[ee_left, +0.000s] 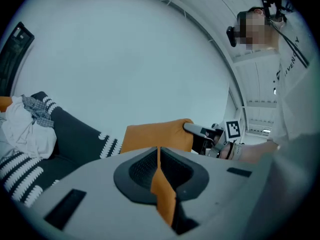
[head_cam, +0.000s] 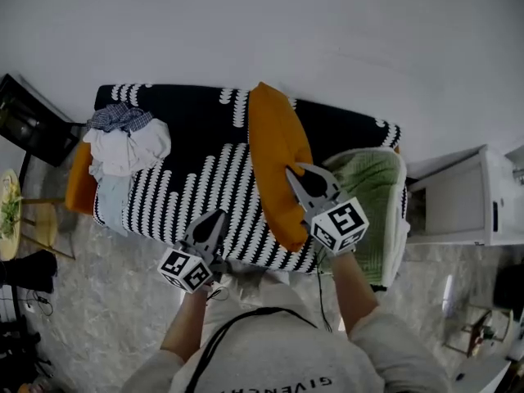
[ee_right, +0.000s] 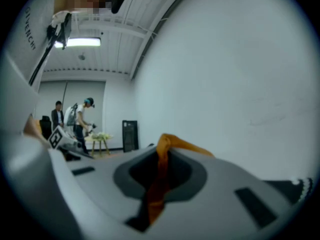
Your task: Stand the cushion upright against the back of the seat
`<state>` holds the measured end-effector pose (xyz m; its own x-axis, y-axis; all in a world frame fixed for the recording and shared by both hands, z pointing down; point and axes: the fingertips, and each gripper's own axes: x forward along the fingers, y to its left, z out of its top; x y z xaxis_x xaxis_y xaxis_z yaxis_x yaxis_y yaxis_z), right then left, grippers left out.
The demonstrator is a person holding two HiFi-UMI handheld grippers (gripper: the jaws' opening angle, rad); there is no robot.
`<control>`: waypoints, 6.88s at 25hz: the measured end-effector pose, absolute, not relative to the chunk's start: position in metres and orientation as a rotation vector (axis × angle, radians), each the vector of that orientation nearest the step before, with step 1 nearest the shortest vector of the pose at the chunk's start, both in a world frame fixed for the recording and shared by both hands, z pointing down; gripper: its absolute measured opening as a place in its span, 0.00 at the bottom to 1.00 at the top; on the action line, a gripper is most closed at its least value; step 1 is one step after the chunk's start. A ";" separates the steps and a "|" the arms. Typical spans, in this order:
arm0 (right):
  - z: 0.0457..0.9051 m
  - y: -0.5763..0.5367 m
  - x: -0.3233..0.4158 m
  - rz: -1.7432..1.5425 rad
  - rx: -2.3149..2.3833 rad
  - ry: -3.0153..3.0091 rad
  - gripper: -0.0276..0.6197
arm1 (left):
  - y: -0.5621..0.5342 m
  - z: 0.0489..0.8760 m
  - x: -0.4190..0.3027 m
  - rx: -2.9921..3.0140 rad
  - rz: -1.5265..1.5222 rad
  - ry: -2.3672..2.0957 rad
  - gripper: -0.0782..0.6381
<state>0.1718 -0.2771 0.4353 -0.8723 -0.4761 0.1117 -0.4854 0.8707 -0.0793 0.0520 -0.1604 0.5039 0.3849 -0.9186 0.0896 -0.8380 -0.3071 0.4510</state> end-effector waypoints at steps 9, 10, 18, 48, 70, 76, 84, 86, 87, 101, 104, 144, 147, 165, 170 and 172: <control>0.432 -0.243 0.102 0.115 0.535 -2.939 0.09 | -0.176 0.457 0.015 2.409 -0.217 -1.534 0.15; 0.432 -0.239 0.095 0.107 0.511 -2.933 0.09 | -0.176 0.455 0.014 2.426 -0.208 -1.522 0.15; 0.438 -0.206 0.031 0.082 0.354 -2.906 0.09 | -0.165 0.453 -0.021 2.472 -0.172 -1.516 0.15; 0.476 -0.175 -0.105 -0.032 -0.207 -2.622 0.09 | -0.181 0.458 -0.100 3.060 0.478 -1.057 0.34; 0.513 -0.265 -0.103 0.188 -0.011 -2.595 0.34 | -0.262 0.529 -0.117 2.784 0.511 -1.170 0.25; 0.532 -0.277 -0.045 0.246 0.070 -2.545 0.36 | -0.277 0.548 -0.148 2.627 0.421 -1.292 0.25; 0.574 -0.285 0.070 0.371 0.379 -2.454 0.38 | -0.296 0.559 -0.175 2.543 0.384 -1.379 0.25; 0.590 -0.288 0.108 0.429 0.495 -2.407 0.38 | -0.298 0.565 -0.184 2.513 0.365 -1.392 0.25; 0.600 -0.288 0.127 0.452 0.545 -2.373 0.38 | -0.298 0.569 -0.188 2.494 0.346 -1.396 0.25; 0.717 -0.271 0.216 0.877 0.859 -2.084 0.49 | -0.294 0.613 -0.249 2.243 0.249 -1.560 0.25; 0.734 -0.275 0.202 0.975 0.846 -2.078 0.48 | -0.292 0.620 -0.257 2.204 0.231 -1.590 0.25; 0.671 -0.421 0.235 1.028 1.218 -2.053 0.09 | -0.419 0.666 -0.215 1.964 -0.073 -1.420 0.23; 0.670 -0.428 0.235 1.036 1.224 -2.031 0.09 | -0.428 0.674 -0.215 1.951 -0.067 -1.401 0.23; 0.693 -0.493 0.228 1.105 1.287 -1.971 0.09 | -0.481 0.700 -0.226 1.927 -0.052 -1.359 0.24; 0.694 -0.498 0.225 1.136 1.299 -1.979 0.09 | -0.489 0.700 -0.228 1.929 -0.056 -1.362 0.24; 0.695 -0.499 0.223 1.144 1.303 -1.984 0.09 | -0.488 0.704 -0.229 1.914 -0.084 -1.369 0.24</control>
